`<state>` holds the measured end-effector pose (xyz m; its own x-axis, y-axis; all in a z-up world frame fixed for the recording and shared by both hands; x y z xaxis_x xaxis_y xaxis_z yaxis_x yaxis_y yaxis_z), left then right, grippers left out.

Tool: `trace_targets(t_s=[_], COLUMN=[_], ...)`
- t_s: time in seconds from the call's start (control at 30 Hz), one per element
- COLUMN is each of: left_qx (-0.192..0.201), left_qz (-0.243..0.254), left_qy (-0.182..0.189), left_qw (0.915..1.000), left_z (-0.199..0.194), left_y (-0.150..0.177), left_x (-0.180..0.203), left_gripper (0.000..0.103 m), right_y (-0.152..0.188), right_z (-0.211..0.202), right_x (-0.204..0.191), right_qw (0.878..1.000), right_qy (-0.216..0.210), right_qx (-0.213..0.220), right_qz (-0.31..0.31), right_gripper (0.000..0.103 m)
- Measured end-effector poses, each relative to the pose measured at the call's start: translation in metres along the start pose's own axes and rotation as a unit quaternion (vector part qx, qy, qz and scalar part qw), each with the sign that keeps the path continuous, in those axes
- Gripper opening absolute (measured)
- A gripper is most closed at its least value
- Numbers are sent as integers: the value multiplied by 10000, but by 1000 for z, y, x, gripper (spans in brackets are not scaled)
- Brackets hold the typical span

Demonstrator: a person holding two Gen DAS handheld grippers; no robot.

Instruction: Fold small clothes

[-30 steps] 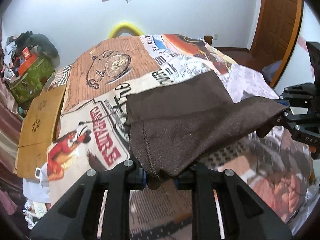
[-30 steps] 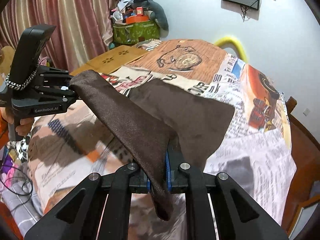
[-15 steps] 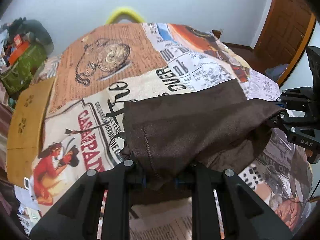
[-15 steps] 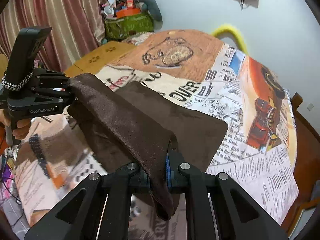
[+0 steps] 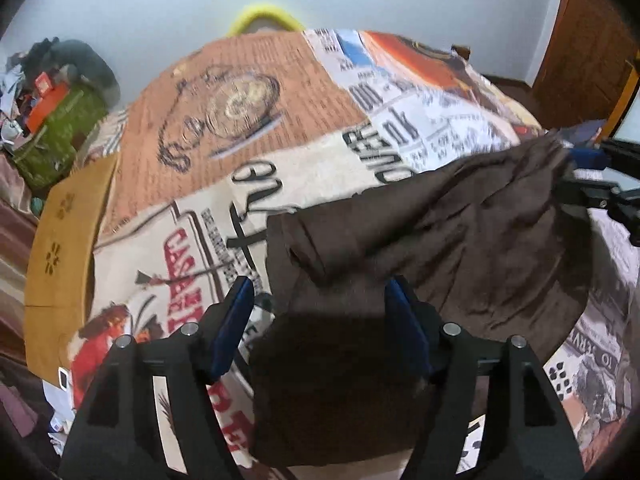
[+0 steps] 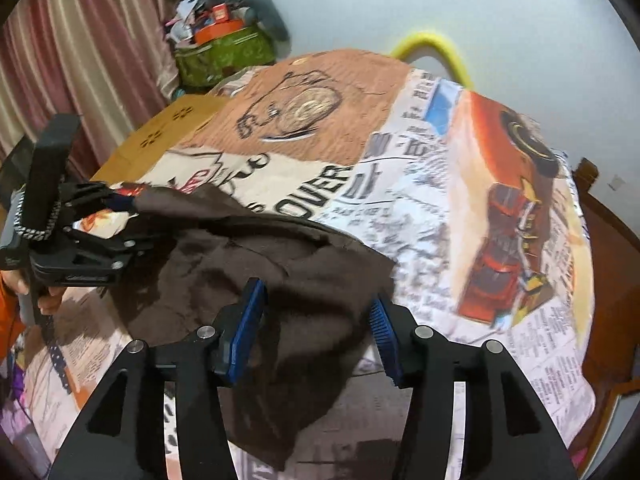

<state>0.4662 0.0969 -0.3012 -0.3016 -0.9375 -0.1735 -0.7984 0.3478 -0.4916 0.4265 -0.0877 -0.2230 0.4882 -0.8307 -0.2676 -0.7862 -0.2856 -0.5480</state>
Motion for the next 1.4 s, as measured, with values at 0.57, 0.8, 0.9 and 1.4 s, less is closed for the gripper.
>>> trace_targets(t_s=[0.57,0.8,0.9,1.4], left_qx=[-210,-343,-274,-194], left_qz=[-524,-1006,-1159,-1491], left_qy=[257,828,993,1643], left_qw=[9981,9909,9879,9749], left_z=[-16,3,6,-11], left_y=[63,80,74,75], left_x=[-8,0,1,19], left_gripper=[86,86,86,16], right_y=[46,80,79,89], right_z=[-18,8,12,19], right_x=[-9,7,10,-3], right_qw=[9993,9955,9942,9909], right_qy=[-120,-172,-227,-632], right_qx=[185,-284,-275,-394], right_qz=[291,882,1017,1125], right_gripper=[65,65,65,10])
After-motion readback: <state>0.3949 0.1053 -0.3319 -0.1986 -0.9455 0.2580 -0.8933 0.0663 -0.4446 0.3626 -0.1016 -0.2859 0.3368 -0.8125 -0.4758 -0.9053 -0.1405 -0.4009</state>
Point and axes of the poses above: each gripper's, at about its wrist camera, not at the fingertips, and z roughly the way its jaws point, x to its right, y to its underside, the point moved 7 cm from there along z, roughly the way its jaws point, and after that the axes turned 14 degrees about z, right-handed, at the moved point
